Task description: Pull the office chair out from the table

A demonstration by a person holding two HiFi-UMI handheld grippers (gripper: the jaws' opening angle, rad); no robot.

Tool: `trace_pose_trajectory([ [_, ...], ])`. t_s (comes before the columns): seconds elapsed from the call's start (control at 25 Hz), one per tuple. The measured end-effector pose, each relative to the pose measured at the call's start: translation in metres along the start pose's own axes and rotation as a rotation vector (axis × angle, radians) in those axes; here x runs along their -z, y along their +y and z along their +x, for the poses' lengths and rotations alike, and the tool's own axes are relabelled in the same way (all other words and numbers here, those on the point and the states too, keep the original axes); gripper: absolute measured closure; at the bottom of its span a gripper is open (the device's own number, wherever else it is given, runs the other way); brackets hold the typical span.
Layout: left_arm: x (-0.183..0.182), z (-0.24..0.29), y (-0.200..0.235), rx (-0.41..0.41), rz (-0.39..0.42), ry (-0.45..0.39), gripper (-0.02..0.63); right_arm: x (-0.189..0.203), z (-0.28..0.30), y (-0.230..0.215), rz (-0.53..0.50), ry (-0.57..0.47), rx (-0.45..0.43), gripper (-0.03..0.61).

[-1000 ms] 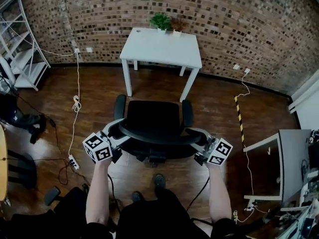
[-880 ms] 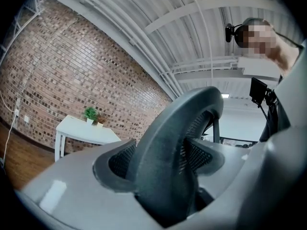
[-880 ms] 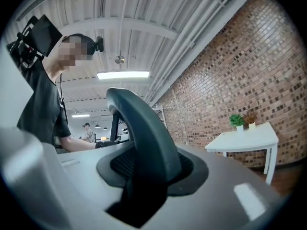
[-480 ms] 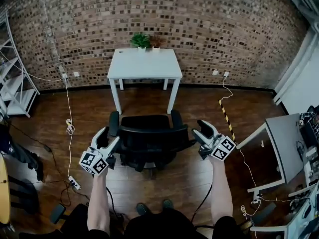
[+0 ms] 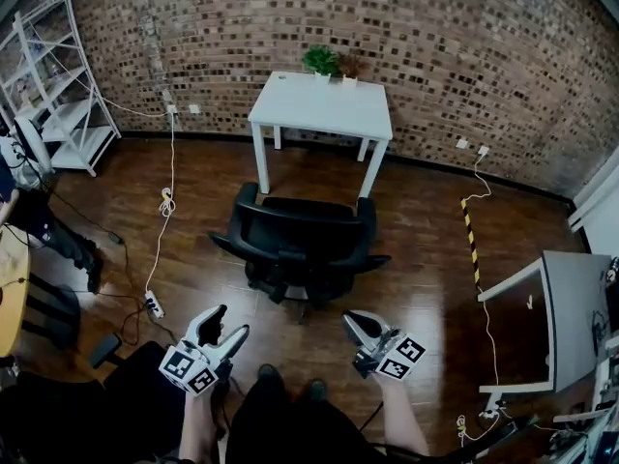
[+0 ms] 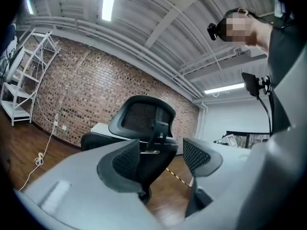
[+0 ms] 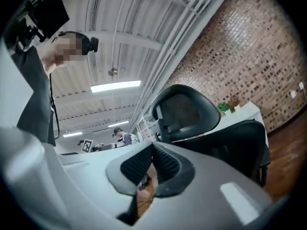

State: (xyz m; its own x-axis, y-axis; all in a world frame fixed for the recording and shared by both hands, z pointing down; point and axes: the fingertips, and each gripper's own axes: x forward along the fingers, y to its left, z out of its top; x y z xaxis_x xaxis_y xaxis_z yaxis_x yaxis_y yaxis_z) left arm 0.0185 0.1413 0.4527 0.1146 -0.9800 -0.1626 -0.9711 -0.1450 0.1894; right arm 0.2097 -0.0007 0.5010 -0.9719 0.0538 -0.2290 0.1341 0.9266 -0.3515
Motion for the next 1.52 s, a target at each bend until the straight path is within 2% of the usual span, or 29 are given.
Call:
trace_pose_trajectory([
  [0.08,-0.016,0.015,-0.033,0.013,0.019,0.0,0.238,-0.025,-0.002,0.002,-0.035,-0.033,-0.033,0.575],
  [0.16,-0.034,0.021,-0.057,0.046,0.049,-0.017,0.238,-0.043,-0.003,0.017,-0.077,-0.066,-0.043,0.518],
  [0.28,-0.052,0.009,-0.08,0.109,0.075,-0.07,0.238,-0.049,-0.003,0.062,-0.224,-0.055,-0.035,0.518],
  [0.4,-0.055,-0.034,-0.095,0.171,0.08,-0.116,0.238,-0.026,-0.006,0.115,-0.322,-0.043,0.008,0.559],
  [0.6,-0.06,-0.095,-0.104,0.344,0.038,-0.169,0.24,0.006,0.008,0.157,-0.289,-0.05,0.175,0.578],
  [0.72,-0.057,-0.141,-0.078,0.381,-0.026,-0.198,0.241,0.036,0.031,0.199,-0.278,-0.045,0.251,0.578],
  [0.8,-0.054,-0.161,-0.073,0.426,-0.082,-0.227,0.247,0.053,0.03,0.23,-0.308,-0.022,0.298,0.578],
  [0.88,-0.055,-0.174,-0.073,0.462,-0.1,-0.23,0.247,0.063,0.027,0.252,-0.328,-0.002,0.347,0.578],
  [1.0,-0.061,-0.211,-0.065,0.433,-0.055,-0.246,0.25,0.077,0.032,0.287,-0.379,0.01,0.37,0.578],
  [1.08,-0.064,-0.24,-0.056,0.423,-0.027,-0.285,0.257,0.092,0.044,0.302,-0.42,0.003,0.353,0.578],
  [1.2,-0.085,-0.265,-0.05,0.392,-0.007,-0.323,0.272,0.096,0.065,0.314,-0.424,0.0,0.302,0.578],
  [1.36,-0.118,-0.277,-0.092,0.369,0.016,-0.364,0.303,0.067,0.054,0.359,-0.47,-0.016,0.227,0.578],
  [1.52,-0.129,-0.285,-0.13,0.371,0.04,-0.394,0.322,0.047,0.036,0.396,-0.562,-0.012,0.187,0.578],
])
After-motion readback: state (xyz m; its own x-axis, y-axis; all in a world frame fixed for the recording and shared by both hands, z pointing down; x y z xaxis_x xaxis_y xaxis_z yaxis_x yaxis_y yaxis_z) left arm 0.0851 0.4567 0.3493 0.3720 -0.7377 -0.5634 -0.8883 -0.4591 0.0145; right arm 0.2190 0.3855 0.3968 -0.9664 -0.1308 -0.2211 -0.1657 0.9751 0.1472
